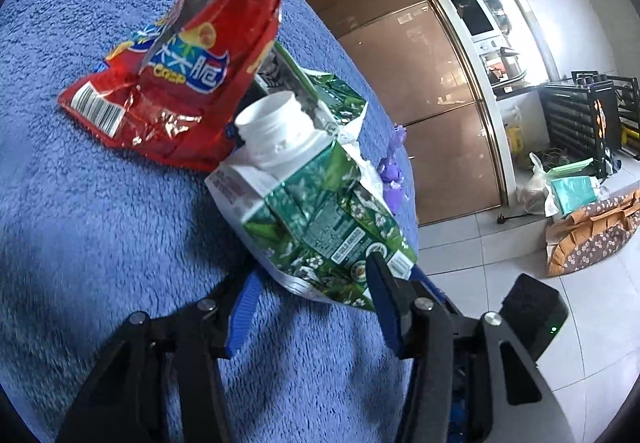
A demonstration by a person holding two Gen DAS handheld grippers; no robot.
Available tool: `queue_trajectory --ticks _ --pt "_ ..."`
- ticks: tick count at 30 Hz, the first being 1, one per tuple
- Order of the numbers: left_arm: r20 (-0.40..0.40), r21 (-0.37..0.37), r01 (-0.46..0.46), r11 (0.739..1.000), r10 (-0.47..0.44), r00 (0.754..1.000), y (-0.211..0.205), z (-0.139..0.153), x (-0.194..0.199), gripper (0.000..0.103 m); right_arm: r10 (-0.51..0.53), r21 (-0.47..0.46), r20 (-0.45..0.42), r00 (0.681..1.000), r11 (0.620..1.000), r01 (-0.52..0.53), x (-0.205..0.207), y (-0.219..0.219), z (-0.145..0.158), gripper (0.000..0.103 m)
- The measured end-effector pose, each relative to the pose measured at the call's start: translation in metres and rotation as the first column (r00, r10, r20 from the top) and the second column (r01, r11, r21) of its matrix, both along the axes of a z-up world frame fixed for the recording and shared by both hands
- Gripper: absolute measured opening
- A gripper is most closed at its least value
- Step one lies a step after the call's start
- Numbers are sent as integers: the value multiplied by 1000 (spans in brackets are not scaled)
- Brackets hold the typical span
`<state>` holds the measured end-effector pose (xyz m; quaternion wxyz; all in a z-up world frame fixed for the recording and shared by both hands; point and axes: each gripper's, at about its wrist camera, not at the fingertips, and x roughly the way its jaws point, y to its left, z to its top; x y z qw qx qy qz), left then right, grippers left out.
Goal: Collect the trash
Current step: 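Grasp the green milk carton with the left tool while the right tool grasps the purple glove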
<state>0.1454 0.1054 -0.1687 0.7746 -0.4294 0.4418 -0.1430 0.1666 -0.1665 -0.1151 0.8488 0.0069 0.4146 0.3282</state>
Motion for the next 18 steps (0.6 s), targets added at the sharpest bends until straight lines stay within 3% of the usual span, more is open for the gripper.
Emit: queue_trajectory --ticks 8,18 --pt "8 2 -22 1000 22 1000 7 -2 8 42 -39 78 -14 999 996 40 30 -7 5 53" --pt "9 -4 -43 999 43 999 15 -8 12 31 -73 27 -53 996 997 75 67 -3 -19 51"
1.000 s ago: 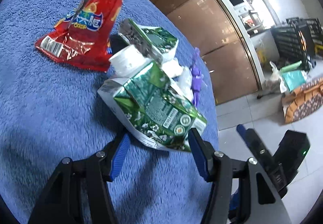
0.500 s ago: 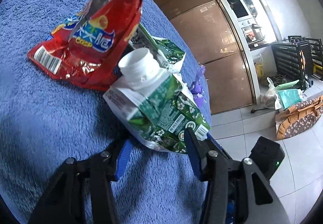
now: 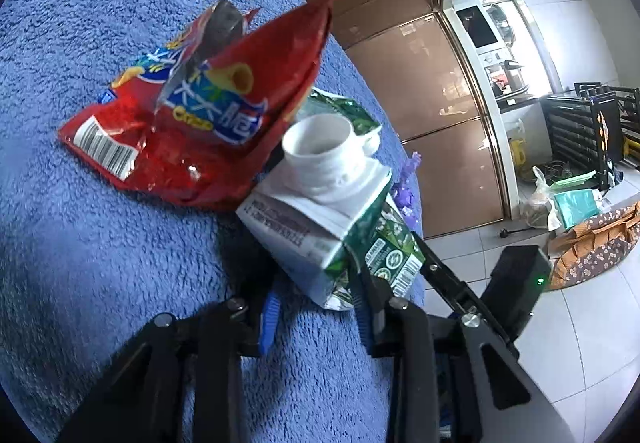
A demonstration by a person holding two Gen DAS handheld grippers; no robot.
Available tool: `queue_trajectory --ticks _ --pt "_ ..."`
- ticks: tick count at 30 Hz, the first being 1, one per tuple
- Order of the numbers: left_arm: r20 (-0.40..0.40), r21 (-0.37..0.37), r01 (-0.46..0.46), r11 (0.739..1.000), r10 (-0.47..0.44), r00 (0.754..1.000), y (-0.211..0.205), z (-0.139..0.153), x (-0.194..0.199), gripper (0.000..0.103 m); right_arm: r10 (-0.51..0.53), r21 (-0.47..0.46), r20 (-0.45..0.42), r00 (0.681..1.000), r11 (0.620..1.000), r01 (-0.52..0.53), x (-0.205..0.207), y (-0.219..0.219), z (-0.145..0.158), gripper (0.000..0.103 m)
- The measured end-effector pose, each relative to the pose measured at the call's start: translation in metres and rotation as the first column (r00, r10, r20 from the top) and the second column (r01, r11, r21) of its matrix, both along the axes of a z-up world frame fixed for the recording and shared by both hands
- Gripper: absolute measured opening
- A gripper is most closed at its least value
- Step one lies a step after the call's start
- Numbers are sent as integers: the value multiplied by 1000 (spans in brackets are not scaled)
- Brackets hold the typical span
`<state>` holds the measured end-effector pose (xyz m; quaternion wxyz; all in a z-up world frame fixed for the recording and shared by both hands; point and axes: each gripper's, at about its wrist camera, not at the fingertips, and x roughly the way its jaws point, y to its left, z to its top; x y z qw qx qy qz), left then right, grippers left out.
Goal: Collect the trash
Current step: 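Grasp the green milk carton with the left tool while the right tool grasps the purple glove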
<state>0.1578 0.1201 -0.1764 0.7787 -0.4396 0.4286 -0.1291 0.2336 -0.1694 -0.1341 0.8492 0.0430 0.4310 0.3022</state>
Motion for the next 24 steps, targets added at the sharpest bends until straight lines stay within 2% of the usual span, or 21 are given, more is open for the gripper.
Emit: queue_trajectory --ticks 4,9,14,19,22,24 --pt "4 -10 -8 1000 8 1000 3 -1 3 30 0 6 -11 1000 1000 0 8 2 -8 49" --pt "17 0 -18 1000 18 1000 -2 1 0 28 3 15 -16 1000 1000 -3 12 2 -11 37" --pt "19 18 -15 1000 15 1000 -8 4 -3 28 -9 7 -15 1000 1000 9 8 -4 -10 31" --pt "32 48 -4 999 2 999 -13 10 -10 26 -33 31 -22 999 999 34 4 -17 -9 28" --pt "65 113 27 993 -35 997 -19 21 -18 25 -42 27 -22 999 999 43 0 -22 -8 28" --pt "89 185 49 981 -67 994 -24 29 -27 25 -46 21 -20 999 999 46 -2 -24 -7 28"
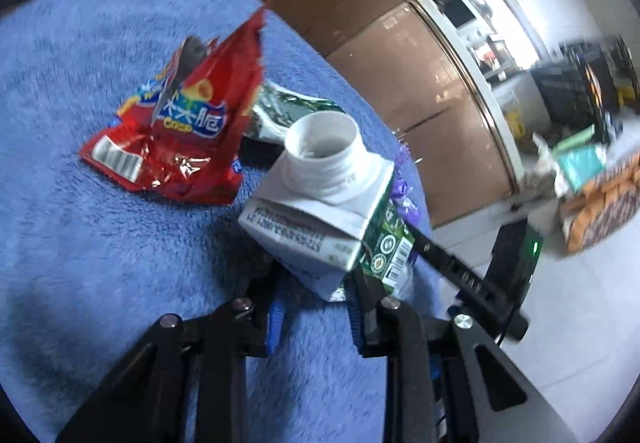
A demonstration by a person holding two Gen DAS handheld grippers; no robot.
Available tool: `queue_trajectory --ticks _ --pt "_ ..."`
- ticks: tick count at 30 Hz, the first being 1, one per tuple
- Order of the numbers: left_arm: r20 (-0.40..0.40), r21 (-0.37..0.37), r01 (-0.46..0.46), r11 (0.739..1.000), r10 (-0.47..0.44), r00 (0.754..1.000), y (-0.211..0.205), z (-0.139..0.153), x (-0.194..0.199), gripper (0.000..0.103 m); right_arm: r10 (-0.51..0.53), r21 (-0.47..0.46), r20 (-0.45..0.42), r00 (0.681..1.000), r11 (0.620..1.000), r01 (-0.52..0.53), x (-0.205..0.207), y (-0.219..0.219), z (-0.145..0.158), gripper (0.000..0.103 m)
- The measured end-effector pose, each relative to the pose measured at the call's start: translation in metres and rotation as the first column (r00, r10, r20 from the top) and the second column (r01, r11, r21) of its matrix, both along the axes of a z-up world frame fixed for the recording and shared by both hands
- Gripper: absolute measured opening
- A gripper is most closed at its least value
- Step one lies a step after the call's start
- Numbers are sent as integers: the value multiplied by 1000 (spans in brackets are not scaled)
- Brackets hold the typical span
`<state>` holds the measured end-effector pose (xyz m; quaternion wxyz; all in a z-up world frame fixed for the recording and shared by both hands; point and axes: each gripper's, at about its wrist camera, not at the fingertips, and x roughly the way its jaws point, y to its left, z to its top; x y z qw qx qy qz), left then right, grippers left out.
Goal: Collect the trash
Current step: 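Grasp the green milk carton with the left tool while the right tool grasps the purple glove, then lift the green carton and purple glove off the towel with both tools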
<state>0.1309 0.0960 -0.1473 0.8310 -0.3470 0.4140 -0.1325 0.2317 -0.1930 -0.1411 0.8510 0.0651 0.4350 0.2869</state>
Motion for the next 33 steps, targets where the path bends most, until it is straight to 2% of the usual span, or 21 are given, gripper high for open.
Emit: queue_trajectory --ticks 5,10,22,33 --pt "42 126 9 992 -15 999 -3 14 -13 25 -4 -8 6 1000 1000 4 0 -2 2 28" --pt "98 203 5 979 -25 995 -5 25 -18 24 -6 -20 9 1000 1000 6 1 10 -2 28" --pt "146 204 6 979 -36 989 7 35 -28 24 -26 -9 54 998 1000 26 -13 7 8 27" --pt "201 222 -15 975 -31 979 11 64 -62 24 -50 37 108 993 998 46 -58 -15 43 27"
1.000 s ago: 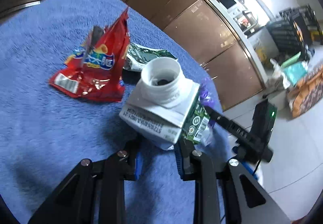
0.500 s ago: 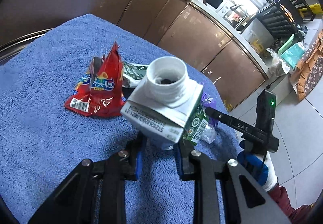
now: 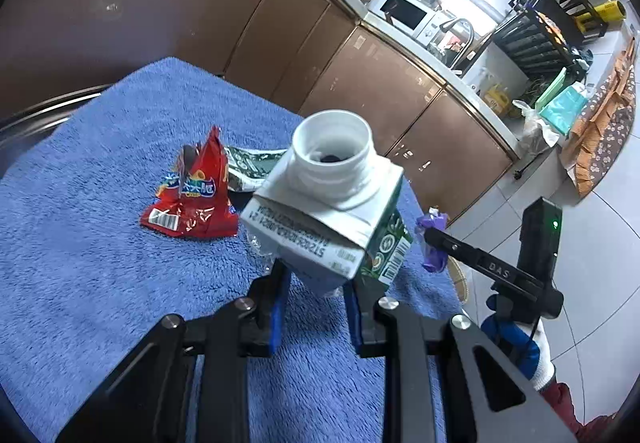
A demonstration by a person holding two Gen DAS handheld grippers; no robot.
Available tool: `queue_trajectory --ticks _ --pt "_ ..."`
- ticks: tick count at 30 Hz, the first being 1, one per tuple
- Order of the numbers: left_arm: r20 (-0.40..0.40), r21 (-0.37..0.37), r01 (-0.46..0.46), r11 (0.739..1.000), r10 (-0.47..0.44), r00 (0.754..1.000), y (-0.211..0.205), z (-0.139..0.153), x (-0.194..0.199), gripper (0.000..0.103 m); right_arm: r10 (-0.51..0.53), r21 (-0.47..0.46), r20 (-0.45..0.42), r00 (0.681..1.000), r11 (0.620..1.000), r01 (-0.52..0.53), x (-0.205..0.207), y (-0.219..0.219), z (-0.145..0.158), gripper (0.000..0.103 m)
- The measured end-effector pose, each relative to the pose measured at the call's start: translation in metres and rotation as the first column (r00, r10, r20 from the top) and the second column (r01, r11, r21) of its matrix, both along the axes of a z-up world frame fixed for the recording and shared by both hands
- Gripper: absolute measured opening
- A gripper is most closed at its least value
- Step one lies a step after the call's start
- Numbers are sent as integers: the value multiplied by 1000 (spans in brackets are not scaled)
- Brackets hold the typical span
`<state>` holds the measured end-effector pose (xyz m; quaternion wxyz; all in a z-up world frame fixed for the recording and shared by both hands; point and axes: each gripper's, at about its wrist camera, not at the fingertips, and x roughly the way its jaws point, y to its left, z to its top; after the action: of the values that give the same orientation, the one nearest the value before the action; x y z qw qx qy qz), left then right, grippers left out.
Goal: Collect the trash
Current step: 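Lift the green carton and purple glove off the towel with both tools, then carry the carton and glove to the white-rimmed bin and open both tools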
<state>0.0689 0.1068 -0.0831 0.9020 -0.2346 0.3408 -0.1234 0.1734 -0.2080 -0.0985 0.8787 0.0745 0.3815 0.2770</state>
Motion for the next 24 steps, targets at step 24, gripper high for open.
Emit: queue_trajectory --ticks 24 --pt "97 -38 321 946 -317 944 -121 78 2 23 -340 104 125 932 939 329 -102 -153 51 27"
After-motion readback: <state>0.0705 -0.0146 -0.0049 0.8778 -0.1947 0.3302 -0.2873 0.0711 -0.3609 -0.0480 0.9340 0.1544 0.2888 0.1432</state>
